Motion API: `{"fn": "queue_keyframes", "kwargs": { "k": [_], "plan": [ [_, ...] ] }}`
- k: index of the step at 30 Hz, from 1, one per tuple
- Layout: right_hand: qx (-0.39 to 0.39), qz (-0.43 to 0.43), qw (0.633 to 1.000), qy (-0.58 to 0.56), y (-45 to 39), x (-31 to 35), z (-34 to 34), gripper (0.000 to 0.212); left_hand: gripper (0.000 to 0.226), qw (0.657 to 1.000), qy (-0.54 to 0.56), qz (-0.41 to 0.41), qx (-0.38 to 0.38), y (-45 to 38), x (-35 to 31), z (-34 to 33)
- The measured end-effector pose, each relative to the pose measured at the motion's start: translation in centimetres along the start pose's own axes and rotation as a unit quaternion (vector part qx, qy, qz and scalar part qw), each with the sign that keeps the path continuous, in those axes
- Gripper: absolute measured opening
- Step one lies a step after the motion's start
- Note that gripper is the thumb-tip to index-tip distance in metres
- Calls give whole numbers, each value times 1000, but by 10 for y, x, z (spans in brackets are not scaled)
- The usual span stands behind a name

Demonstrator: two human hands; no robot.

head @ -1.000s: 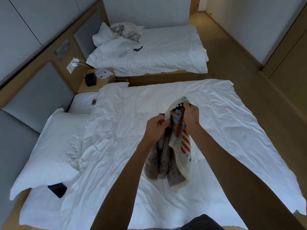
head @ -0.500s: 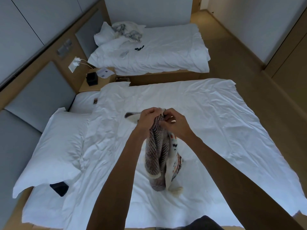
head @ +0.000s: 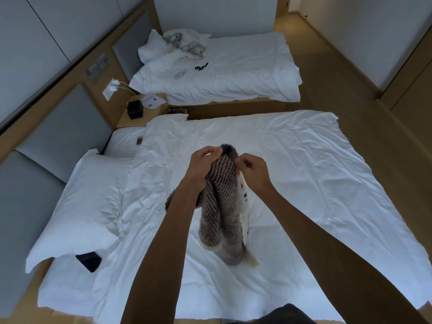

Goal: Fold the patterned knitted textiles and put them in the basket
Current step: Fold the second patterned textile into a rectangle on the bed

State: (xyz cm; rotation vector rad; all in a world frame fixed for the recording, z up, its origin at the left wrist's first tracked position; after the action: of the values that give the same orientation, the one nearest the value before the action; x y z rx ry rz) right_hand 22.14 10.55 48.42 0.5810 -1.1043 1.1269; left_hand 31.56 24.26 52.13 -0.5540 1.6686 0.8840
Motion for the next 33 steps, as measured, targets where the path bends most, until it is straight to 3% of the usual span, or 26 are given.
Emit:
{"fn": "queue_keyframes", "kwargs": {
  "k": [2,4,7,9,11,13,16,18,21,23,25,27,30,33],
  "plan": [
    [-70,-19,997,-6,2,5,5,25,17,993,2,45,-113,-4,5,5],
    [-126,-31,991,-2,5,8,11,26,19,978,-19,25,-205,-6,11,11],
    [-114,-21,993,10,7,11,14,22,19,964,-27,-5,-265,-6,16,13],
    [-32,-30,999,-19,7,15,7,16,22,969,-33,-15,-246,-7,13,3],
    [63,-77,994,-52,6,18,-6,31,26,976,-73,-29,-203,-9,7,-12],
    [99,-98,987,-79,3,16,-16,32,26,981,-111,-42,-154,-9,4,-26],
    [60,-74,994,-55,-1,6,-12,18,26,994,-61,-28,-90,-10,8,-31],
    [32,-62,997,-14,-3,3,-6,22,25,996,-22,-34,-80,-6,13,-29],
    [-36,-63,997,4,-2,5,3,27,37,998,-56,-32,-22,0,32,-28],
    [-76,-68,995,-6,-2,3,10,27,43,984,-172,-6,44,3,44,-24],
    [-101,-68,992,-15,-2,1,17,26,30,932,-344,17,115,5,55,-19],
    [-116,-67,991,-21,-3,-1,20,23,24,894,-417,43,160,7,66,-20],
    [-137,-87,985,-54,0,-7,17,3,34,886,-448,45,109,2,80,-19],
    [-38,-132,990,-38,7,-14,13,13,40,928,-370,35,-9,-1,70,-21]
  ]
}}
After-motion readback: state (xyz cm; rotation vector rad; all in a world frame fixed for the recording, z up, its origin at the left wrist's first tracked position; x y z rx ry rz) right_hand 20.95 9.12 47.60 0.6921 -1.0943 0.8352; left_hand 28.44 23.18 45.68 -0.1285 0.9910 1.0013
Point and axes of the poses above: each hand's wrist, its own y-axis away from the middle knuckle, its own z-axis out of the back of the hand, x = y × z, the point moved 1 cm from there along -y, towards the middle knuckle, and after that the axes turned 10 degrees about x, right-handed, at the moved point
